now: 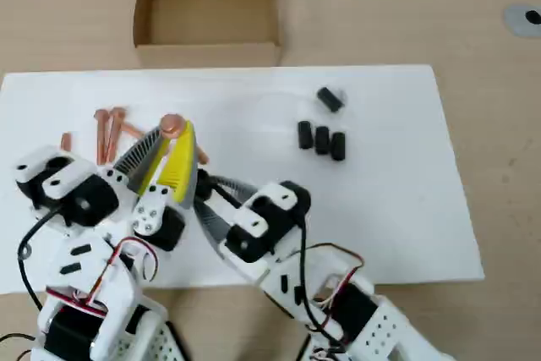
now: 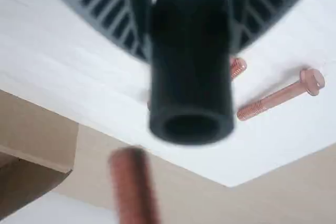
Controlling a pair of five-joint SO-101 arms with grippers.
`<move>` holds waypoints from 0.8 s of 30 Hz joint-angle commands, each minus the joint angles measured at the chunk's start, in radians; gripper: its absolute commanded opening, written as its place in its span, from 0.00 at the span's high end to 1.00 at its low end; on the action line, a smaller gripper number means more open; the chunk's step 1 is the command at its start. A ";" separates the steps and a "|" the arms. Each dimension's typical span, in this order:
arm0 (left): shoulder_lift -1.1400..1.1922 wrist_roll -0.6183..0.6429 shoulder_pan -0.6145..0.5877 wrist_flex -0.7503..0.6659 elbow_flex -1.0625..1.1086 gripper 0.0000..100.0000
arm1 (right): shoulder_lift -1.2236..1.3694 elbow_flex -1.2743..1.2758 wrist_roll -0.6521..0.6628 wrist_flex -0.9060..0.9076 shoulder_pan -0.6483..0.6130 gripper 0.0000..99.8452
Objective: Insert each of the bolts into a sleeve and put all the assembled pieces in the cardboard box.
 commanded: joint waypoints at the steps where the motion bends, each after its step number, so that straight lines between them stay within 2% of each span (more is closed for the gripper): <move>1: -0.002 -0.040 0.008 0.031 -0.017 0.99 | -0.090 -0.002 -0.005 -0.026 -0.013 0.99; 5: -0.002 -0.084 0.006 0.034 -0.018 0.99 | -0.090 -0.002 -0.003 -0.026 -0.012 0.99; 15: -0.002 -0.087 0.008 0.037 -0.037 0.99 | -0.090 -0.002 -0.003 -0.026 -0.012 0.99; 24: -0.001 -0.089 0.012 0.181 -0.166 0.99 | -0.088 -0.002 -0.003 -0.025 -0.012 0.99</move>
